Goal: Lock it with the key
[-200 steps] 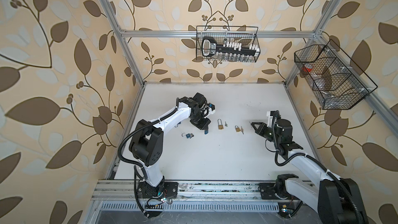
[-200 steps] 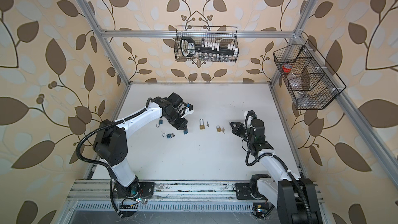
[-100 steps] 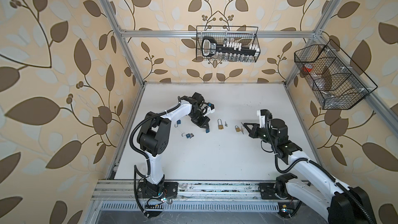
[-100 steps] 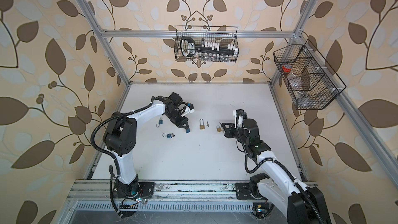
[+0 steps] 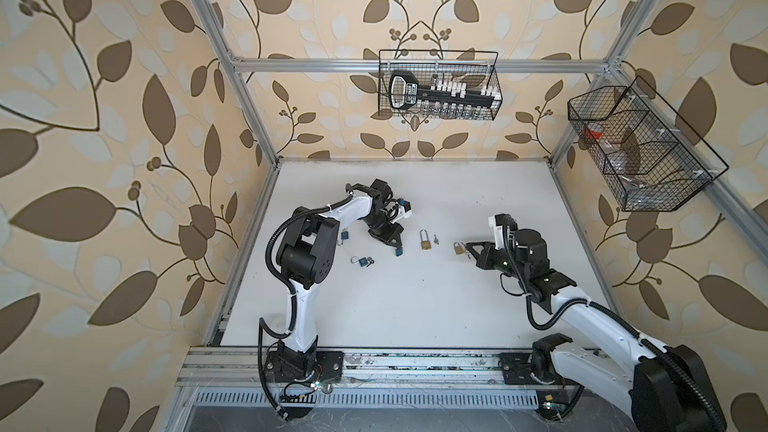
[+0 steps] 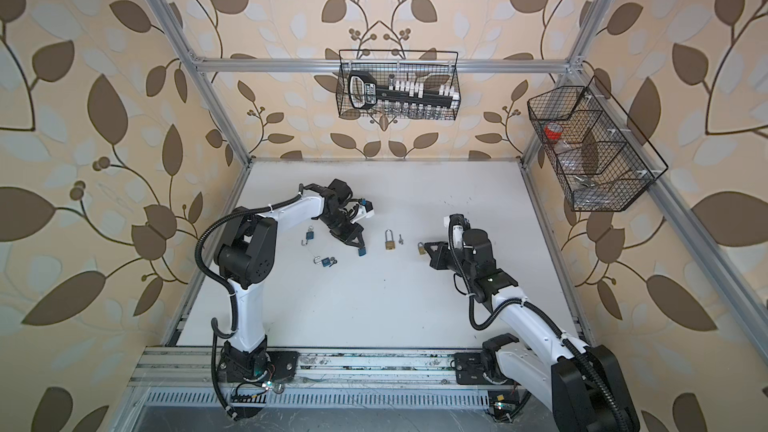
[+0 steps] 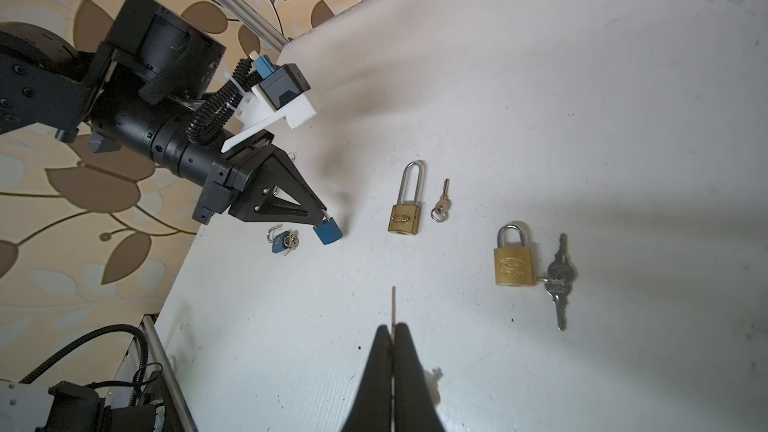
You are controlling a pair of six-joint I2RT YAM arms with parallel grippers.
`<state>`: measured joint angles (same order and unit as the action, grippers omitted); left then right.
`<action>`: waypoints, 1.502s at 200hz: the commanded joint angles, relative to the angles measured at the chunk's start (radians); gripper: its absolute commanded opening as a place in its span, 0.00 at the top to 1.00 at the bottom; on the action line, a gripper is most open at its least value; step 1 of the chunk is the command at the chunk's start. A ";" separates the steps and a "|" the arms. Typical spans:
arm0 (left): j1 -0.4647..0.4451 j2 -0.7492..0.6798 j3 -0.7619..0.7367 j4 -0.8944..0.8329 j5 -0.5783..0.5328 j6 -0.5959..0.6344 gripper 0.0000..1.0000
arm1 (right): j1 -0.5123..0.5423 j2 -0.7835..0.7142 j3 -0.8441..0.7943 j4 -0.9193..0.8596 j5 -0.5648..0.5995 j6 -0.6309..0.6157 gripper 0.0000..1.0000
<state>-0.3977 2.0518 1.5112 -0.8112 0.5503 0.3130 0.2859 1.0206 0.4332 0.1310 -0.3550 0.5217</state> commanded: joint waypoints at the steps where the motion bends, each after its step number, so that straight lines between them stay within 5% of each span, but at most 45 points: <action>1: 0.008 0.007 0.038 -0.010 0.016 0.011 1.00 | 0.005 -0.015 0.010 -0.024 0.006 -0.015 1.00; 28: 0.013 0.031 0.059 -0.016 -0.001 0.005 1.00 | 0.005 -0.016 0.003 -0.025 0.013 -0.014 1.00; 55: 0.020 0.040 0.070 -0.007 -0.010 -0.001 0.88 | 0.004 -0.014 0.001 -0.025 0.007 -0.011 1.00; 176: 0.043 0.066 0.097 0.059 -0.050 -0.062 0.60 | 0.006 -0.042 0.026 -0.072 0.045 -0.032 1.00; 224: 0.043 0.014 0.075 0.148 -0.046 -0.135 0.57 | 0.052 -0.051 0.043 -0.112 0.111 -0.067 1.00; 265: 0.043 -0.186 -0.086 0.359 -0.043 -0.311 0.55 | 0.209 -0.022 0.088 -0.141 0.259 -0.112 1.00; 300: 0.043 -0.469 -0.444 0.685 -0.080 -0.557 0.51 | 0.333 0.060 0.097 -0.063 0.300 -0.073 1.00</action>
<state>-0.3645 1.7844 1.2446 -0.3836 0.4889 -0.0353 0.5526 1.0245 0.5056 0.0261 -0.1261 0.4404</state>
